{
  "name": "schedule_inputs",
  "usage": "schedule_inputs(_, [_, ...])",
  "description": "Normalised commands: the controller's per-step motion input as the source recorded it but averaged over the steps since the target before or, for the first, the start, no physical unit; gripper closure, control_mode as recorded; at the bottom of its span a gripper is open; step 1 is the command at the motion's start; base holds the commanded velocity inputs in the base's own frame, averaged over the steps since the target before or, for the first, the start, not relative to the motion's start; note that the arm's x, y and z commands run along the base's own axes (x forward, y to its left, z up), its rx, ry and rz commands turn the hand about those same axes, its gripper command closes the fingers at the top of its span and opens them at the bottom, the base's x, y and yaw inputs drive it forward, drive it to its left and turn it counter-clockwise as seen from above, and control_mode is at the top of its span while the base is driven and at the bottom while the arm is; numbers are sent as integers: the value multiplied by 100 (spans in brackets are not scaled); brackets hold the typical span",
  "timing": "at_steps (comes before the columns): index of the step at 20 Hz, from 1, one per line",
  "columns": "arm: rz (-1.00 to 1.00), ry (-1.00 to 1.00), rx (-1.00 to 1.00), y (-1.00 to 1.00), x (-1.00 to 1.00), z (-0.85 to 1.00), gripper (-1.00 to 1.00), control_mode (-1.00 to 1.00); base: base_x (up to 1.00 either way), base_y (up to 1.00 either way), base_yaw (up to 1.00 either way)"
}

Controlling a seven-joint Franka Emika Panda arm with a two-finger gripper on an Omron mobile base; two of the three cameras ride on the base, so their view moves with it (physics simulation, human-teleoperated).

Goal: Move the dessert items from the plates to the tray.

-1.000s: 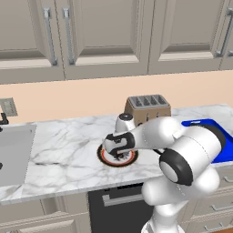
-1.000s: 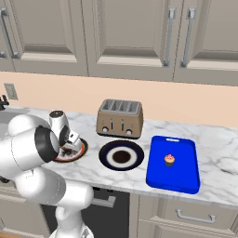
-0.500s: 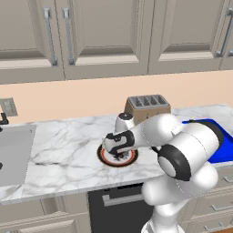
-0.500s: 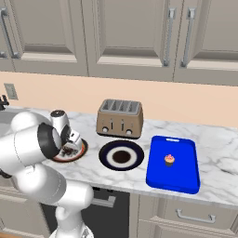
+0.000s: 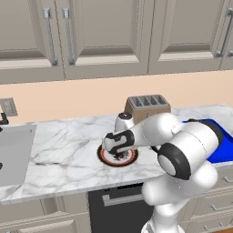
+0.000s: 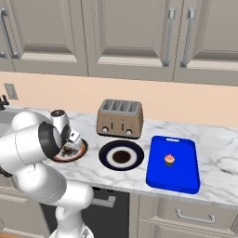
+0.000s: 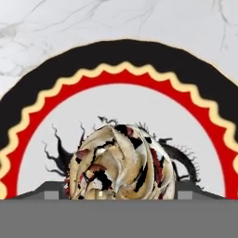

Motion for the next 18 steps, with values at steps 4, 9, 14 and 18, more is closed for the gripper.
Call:
schedule_inputs(4, [8, -9, 0, -11, -2, 40, 100, -100, 0, 0, 0])
schedule_inputs(9, [6, -6, 0, -16, -13, 71, 100, -100, 0, 0, 0])
schedule_inputs(14, [5, -9, 0, -59, -46, 60, 100, -100, 0, 0, 0])
schedule_inputs(18, [1, -4, 0, -72, -36, 57, 100, -100, 0, 0, 0])
